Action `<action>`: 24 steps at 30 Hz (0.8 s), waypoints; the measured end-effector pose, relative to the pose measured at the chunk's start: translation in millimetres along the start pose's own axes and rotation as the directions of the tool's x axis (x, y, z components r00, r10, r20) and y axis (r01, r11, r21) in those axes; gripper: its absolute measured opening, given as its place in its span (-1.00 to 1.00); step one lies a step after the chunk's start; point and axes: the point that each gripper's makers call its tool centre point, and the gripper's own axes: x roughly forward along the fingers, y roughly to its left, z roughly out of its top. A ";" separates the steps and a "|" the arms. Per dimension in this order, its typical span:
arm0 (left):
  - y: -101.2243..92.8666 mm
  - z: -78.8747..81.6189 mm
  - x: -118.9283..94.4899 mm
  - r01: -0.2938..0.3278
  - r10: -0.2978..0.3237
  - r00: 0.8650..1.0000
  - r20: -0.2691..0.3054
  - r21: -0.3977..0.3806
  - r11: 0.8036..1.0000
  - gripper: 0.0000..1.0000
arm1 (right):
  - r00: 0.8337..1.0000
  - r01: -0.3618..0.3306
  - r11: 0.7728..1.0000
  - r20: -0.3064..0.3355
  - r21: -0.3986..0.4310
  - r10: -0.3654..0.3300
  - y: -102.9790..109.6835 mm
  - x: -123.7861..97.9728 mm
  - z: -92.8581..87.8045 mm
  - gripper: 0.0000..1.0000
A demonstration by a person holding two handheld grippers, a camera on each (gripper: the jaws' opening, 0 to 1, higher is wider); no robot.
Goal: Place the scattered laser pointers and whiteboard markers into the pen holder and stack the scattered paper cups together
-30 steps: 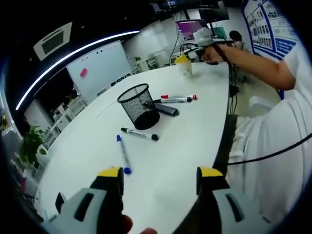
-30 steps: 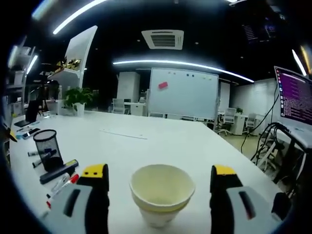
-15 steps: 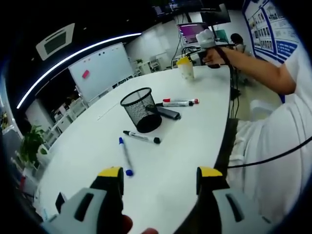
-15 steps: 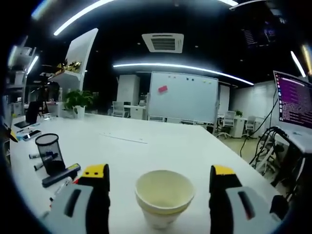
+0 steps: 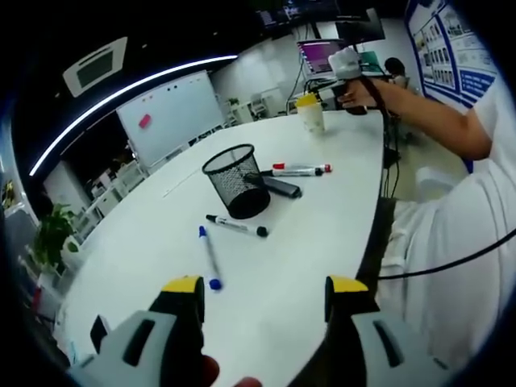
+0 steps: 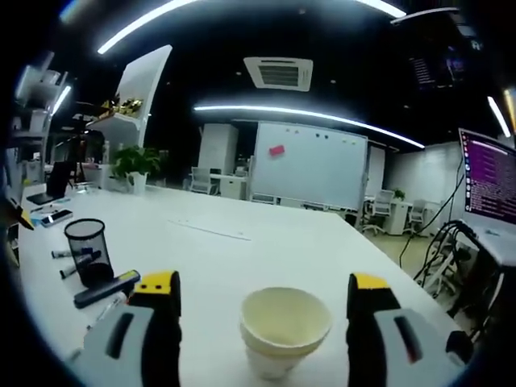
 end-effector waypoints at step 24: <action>-2.8 3.8 -4.1 0.004 -0.004 1.000 0.011 0.005 1.000 0.22 | 0.999 -0.014 1.000 0.044 0.022 0.013 20.5 -6.5 2.7 0.68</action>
